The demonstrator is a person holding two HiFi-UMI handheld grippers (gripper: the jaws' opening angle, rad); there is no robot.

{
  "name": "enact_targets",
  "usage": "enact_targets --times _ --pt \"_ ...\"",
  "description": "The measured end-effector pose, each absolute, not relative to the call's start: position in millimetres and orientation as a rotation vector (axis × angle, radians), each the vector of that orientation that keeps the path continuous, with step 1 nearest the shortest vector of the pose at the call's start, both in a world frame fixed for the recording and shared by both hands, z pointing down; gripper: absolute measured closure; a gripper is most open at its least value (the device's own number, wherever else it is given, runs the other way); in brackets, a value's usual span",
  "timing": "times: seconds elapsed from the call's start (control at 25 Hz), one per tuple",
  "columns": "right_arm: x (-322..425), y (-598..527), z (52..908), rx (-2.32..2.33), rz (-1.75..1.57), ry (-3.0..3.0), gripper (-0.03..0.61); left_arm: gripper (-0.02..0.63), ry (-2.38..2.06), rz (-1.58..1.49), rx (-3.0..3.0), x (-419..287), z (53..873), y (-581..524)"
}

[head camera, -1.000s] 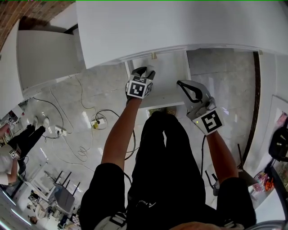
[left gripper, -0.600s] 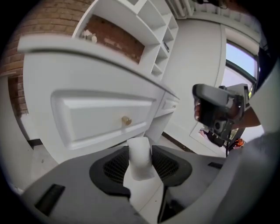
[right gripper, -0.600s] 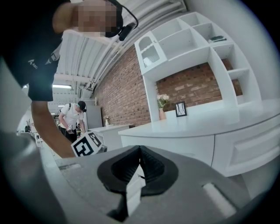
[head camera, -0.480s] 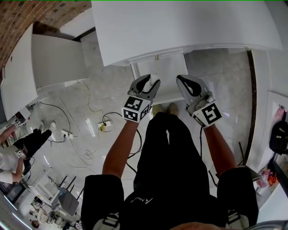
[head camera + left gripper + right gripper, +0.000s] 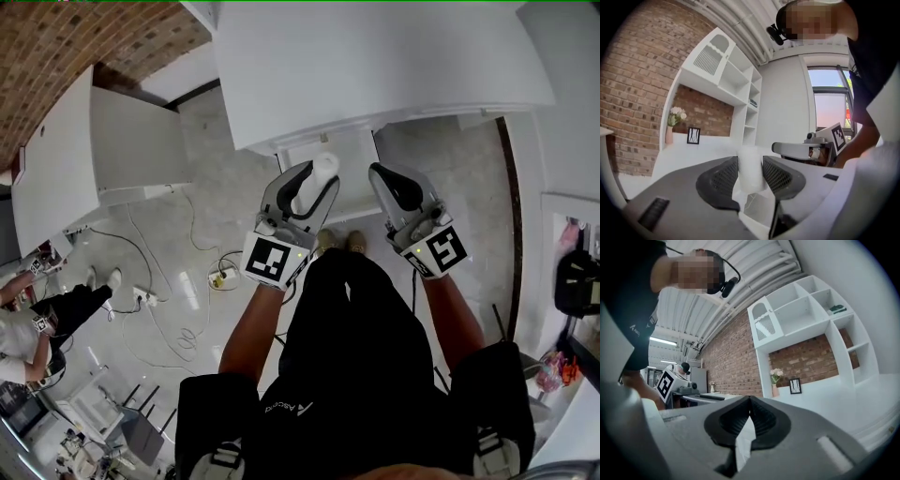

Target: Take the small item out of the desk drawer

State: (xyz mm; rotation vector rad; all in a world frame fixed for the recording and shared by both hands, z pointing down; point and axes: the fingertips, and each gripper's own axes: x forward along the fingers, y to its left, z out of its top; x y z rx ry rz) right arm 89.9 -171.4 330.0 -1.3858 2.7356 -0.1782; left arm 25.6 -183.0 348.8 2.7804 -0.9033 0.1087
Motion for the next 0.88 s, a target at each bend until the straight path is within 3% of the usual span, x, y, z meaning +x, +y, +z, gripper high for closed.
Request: enact_targets --times 0.4,0.88 --pt "80.7 -129.0 224.8 -1.296 0.045 2.701 0.577 0.451 -0.959 -0.031 2.983 17.6 234.0 -145.2" --pt "82.4 -107.9 184.6 -1.292 0.089 2.669 0.578 0.451 -0.939 -0.076 3.056 20.5 195.7 -121.7"
